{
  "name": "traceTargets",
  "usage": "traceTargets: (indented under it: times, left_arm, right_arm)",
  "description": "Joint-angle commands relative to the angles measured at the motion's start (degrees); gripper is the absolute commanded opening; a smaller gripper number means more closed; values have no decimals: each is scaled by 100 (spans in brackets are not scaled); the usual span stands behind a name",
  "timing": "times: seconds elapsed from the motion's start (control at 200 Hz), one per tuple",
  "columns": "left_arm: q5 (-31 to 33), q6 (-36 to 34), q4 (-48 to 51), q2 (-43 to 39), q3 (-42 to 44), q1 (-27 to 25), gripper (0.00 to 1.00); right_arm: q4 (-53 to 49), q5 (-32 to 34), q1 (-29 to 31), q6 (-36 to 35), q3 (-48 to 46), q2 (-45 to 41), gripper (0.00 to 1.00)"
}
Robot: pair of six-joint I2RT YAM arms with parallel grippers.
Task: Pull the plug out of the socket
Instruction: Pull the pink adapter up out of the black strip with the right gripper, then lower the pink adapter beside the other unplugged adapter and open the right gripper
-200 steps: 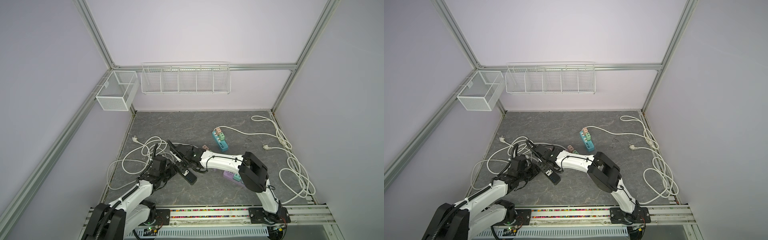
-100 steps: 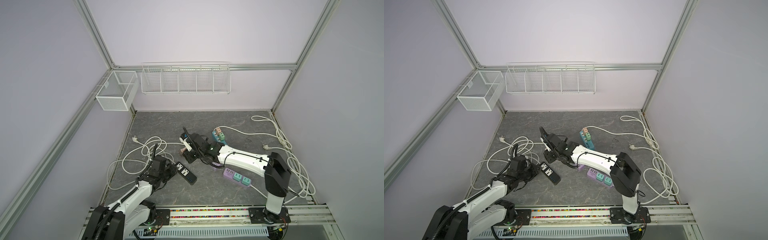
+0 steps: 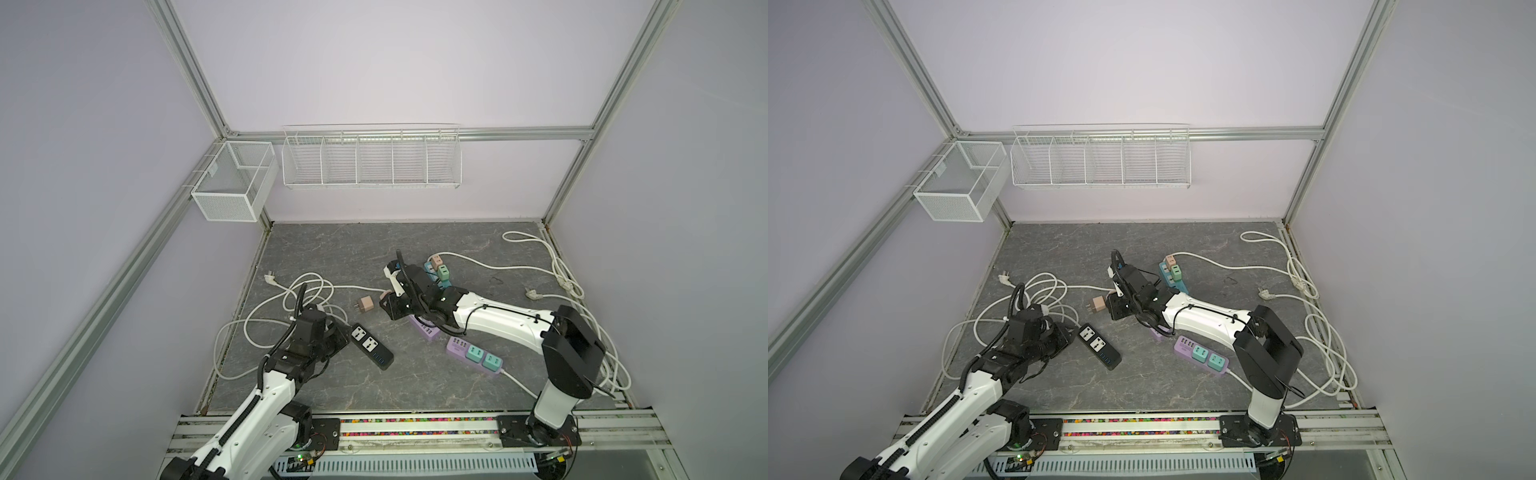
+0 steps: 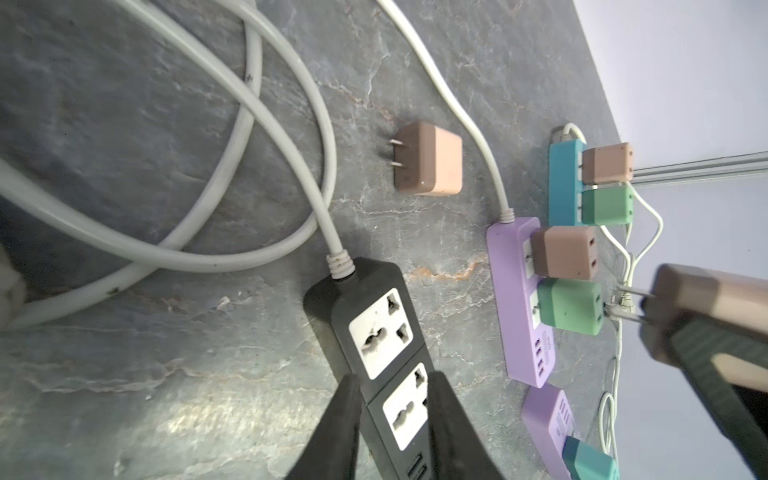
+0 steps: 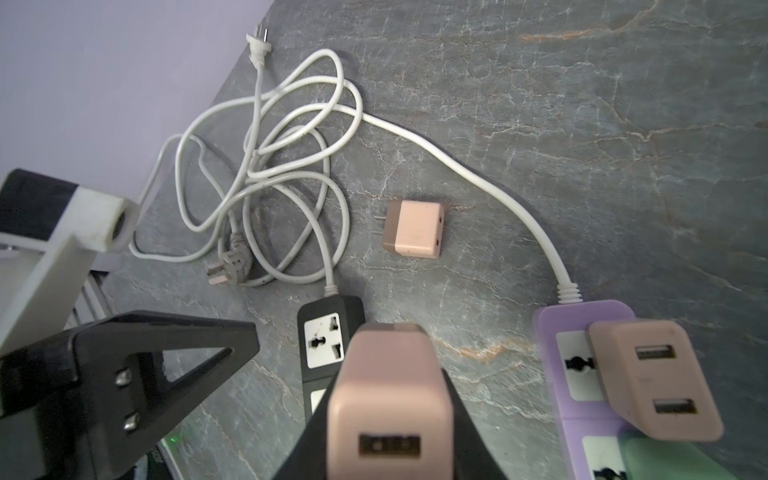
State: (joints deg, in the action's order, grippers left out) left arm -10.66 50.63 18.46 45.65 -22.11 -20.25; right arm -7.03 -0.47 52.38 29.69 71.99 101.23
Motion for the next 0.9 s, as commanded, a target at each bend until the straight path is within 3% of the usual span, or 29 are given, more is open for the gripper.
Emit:
traceTargets:
  times: [0.0,0.1,0.545,0.895]
  left_arm:
    - [212,-76,281,-174,-228,-113,33]
    - [577,-104,377,-216,-280,-368,36]
    - [780,-6,281,-825,30,-578,41]
    - [1016,-304,984,-900,-307,-581,46]
  right_arm:
    - [666,-326,-69,517,-123,241,7]
    - [843,-340,-77,686,-150,407,7]
    - [1528,-267,-73,1266,-167,961,7]
    - [1592,-322,34,1477,148,1497,7]
